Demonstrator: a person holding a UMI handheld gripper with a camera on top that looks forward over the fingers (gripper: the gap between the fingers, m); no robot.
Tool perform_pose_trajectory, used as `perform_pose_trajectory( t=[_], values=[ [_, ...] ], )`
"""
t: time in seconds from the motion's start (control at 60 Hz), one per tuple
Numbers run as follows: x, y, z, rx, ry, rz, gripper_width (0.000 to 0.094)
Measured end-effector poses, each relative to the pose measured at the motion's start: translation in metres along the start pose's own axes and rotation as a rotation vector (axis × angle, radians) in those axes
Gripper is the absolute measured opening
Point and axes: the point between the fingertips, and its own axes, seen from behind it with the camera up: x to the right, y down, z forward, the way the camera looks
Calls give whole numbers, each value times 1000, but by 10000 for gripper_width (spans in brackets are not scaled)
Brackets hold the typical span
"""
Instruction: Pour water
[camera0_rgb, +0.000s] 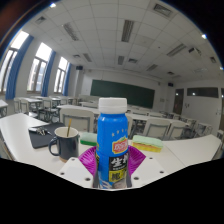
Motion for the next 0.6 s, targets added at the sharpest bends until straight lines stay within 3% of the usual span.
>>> perform_pose_trajectory(
  t=[0.15,0.283,0.433,0.6],
  values=[
    [20,-51,29,40,128,-405,367],
    [28,-97,46,55,231,-1054,367],
    [-6,-109,55,109,309,-1725,368],
    [-4,-124,45,177,350,-2115,370]
  ],
)
